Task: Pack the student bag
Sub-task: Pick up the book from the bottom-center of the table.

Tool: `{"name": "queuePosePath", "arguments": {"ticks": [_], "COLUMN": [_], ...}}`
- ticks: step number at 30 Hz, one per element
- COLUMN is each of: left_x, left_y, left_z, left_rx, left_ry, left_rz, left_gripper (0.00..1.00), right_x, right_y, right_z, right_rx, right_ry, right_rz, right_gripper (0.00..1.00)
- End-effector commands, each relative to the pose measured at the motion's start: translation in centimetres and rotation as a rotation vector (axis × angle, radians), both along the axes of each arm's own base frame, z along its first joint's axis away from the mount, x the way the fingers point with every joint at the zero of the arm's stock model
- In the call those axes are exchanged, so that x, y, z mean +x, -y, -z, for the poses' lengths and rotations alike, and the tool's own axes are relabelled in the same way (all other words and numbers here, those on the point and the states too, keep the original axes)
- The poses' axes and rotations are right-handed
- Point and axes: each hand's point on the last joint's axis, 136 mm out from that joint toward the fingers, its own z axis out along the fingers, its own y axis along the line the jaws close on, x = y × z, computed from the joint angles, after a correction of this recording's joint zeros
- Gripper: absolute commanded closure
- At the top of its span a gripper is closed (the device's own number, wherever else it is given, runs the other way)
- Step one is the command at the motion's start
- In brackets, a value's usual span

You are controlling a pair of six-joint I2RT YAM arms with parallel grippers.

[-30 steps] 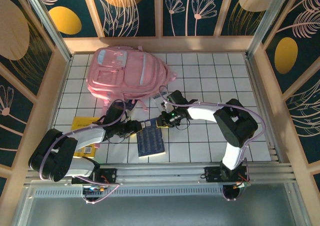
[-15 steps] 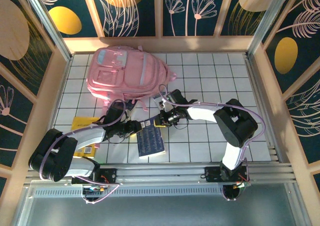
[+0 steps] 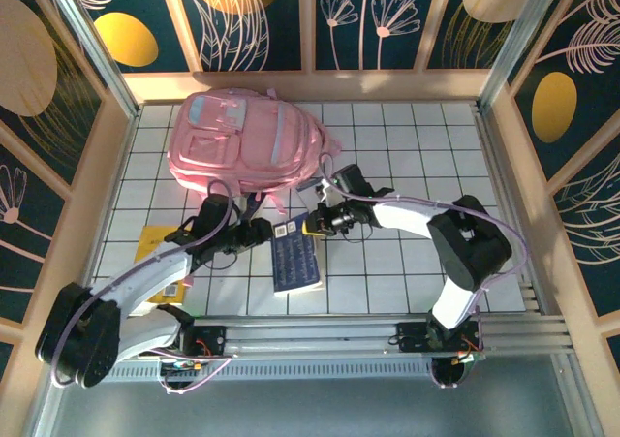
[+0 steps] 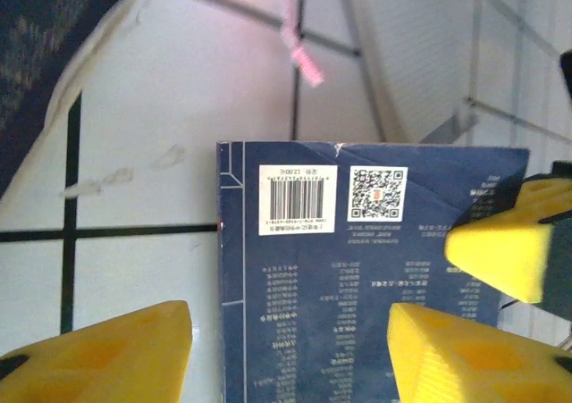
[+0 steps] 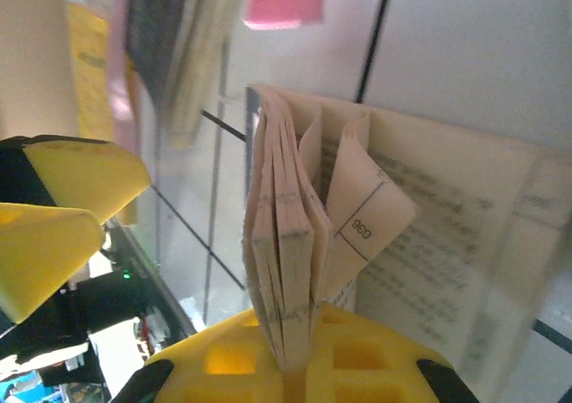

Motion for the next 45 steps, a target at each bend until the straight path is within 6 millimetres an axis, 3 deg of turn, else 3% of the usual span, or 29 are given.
{"name": "queuePosePath", "arguments": {"ticks": [1, 11, 15, 21, 26, 37, 39, 40, 45], "left_x": [0.2, 1.3, 1.3, -0.6, -1.4, -2.1, -2.1, -2.1, -1.2], "left_y": [-0.7, -0.2, -0.1, 2.5, 3.1, 3.4, 3.3, 3.3, 2.5], "left_z": [-2.2, -8.6, -11.1, -15.8, -17.8, -19.3, -20.0, -20.2, -22.2], "left_rx": [0.053, -0.051, -0.131, -0.365, -0.449, -0.538, -0.536, -0.53, -0.502], "left_ry": [0.053, 0.233, 0.312, 0.44, 0.502, 0.555, 0.578, 0.588, 0.651], "left_rz": [0.012, 0.087, 0.125, 0.286, 0.348, 0.371, 0.37, 0.368, 0.293], "left_gripper": [0.36, 0.17, 0.15, 0.16, 0.3, 0.9, 1.0, 1.0, 1.0], "right_x": [-0.1, 0.7, 0.3, -1.1, -1.4, -0.5, 0.4, 0.8, 3.8], "right_y": [-1.0, -1.2, -1.0, -1.0, -1.0, -1.1, -0.8, -0.7, 0.6], "right_z": [-5.6, -15.3, -18.7, -22.2, -23.3, -23.6, -23.2, -23.0, -21.3], "right_rx": [0.124, 0.263, 0.35, 0.46, 0.489, 0.48, 0.445, 0.426, 0.288], "right_ry": [0.102, 0.281, 0.316, 0.341, 0.351, 0.363, 0.371, 0.377, 0.416], "right_rz": [-0.082, -0.156, -0.197, -0.274, -0.292, -0.243, -0.203, -0.181, -0.013], "right_gripper": [1.0, 1.0, 1.0, 1.0, 1.0, 0.99, 0.94, 0.87, 0.37]}}
